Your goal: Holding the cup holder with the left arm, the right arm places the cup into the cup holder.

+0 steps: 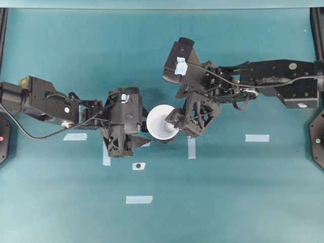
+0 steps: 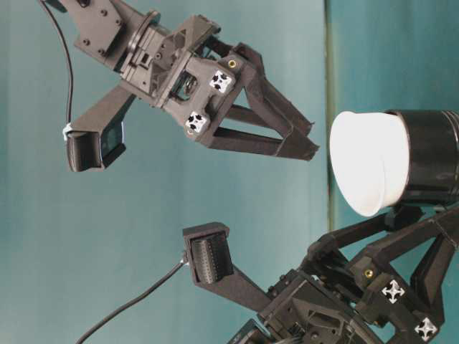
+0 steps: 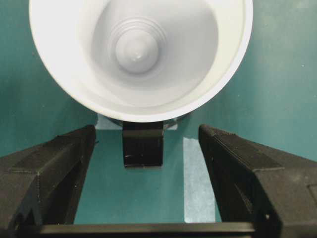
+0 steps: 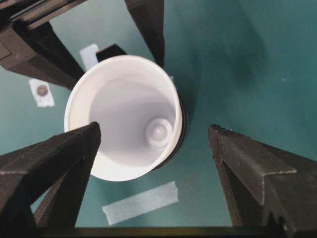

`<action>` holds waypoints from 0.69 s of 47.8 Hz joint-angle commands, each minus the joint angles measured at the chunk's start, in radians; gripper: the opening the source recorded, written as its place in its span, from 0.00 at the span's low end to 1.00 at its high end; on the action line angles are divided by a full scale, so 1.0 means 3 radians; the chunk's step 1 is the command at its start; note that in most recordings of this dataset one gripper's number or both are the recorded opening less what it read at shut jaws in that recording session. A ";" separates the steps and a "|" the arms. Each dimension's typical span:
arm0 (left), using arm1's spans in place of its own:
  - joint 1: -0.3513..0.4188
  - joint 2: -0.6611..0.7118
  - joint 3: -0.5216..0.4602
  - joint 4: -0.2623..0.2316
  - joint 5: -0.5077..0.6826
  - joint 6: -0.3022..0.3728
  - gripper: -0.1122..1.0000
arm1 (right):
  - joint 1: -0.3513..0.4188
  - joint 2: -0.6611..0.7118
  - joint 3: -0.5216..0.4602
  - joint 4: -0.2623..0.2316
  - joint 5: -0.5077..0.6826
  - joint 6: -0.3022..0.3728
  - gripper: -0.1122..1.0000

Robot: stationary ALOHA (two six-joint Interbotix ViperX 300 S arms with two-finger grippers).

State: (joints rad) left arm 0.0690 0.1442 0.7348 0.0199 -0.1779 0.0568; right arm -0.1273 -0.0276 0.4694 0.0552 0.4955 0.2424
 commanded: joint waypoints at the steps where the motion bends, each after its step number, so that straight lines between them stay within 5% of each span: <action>1: -0.0005 -0.0123 -0.0051 0.0010 -0.0010 -0.0005 0.88 | -0.0005 -0.0189 -0.0036 0.0000 -0.0015 0.0020 0.93; 33: -0.0005 -0.0199 -0.0036 0.0010 0.0036 -0.0010 0.88 | 0.0000 -0.0235 -0.0051 0.0000 0.0000 0.0026 0.93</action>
State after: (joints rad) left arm 0.0690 0.1304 0.7348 0.0215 -0.1703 0.0552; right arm -0.1273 -0.0276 0.4679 0.0552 0.4970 0.2424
